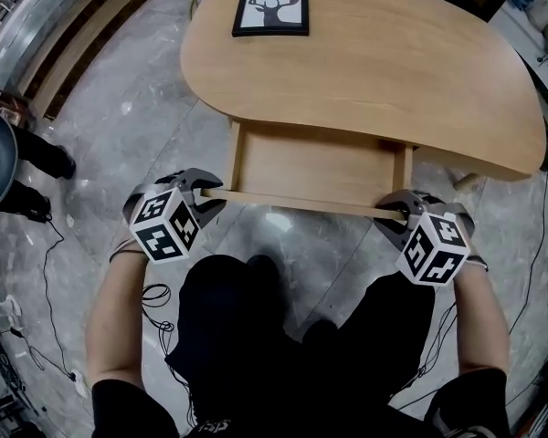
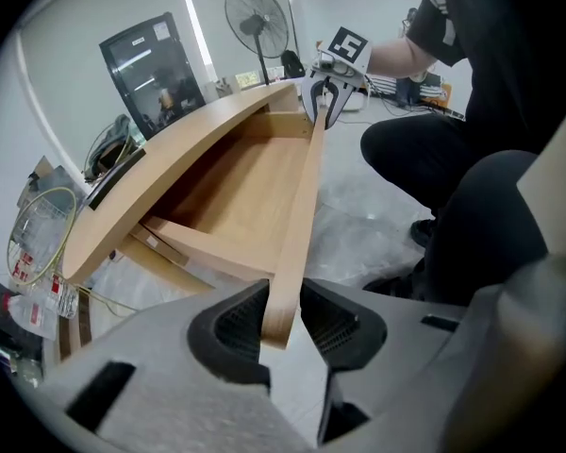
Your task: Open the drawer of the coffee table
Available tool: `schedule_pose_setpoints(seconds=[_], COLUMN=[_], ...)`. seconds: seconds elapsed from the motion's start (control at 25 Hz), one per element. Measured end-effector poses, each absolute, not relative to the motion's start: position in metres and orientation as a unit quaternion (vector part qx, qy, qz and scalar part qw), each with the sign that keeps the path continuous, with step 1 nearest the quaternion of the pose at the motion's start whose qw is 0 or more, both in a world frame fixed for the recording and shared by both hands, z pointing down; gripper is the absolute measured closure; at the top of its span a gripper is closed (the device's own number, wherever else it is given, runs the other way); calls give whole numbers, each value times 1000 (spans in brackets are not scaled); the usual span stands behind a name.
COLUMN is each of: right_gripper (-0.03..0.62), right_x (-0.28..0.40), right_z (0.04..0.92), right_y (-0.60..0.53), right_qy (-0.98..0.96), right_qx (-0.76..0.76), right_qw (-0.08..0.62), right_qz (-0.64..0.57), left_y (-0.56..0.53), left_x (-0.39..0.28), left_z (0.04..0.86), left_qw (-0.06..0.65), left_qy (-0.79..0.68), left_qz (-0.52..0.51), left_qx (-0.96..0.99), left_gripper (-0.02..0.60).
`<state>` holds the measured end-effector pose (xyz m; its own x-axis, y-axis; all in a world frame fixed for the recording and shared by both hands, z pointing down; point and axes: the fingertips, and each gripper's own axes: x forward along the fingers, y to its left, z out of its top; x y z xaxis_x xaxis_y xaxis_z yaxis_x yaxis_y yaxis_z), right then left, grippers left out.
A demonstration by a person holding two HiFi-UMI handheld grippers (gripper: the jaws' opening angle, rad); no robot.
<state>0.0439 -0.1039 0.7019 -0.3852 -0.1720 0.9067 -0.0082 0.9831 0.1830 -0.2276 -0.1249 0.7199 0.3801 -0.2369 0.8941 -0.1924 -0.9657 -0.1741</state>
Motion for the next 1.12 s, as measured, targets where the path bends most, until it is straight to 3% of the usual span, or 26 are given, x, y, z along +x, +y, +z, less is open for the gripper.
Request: schedule_pose_setpoints(seconds=[0.8, 1.0, 1.12], right_gripper=[510, 458, 430], right_x=[42, 43, 45], right_z=[718, 709, 699], right_y=[-65, -69, -70], right_qy=[-827, -833, -842], right_qx=[20, 29, 28], right_qw=[557, 546, 533], right_qz=[-72, -80, -74], left_y=[-87, -95, -95], left_x=[-231, -234, -236], left_z=[735, 726, 714], left_qw=[-20, -12, -18], left_qy=[112, 140, 141], left_qz=[-532, -508, -491], left_qx=[-839, -850, -860], left_gripper=[465, 371, 348])
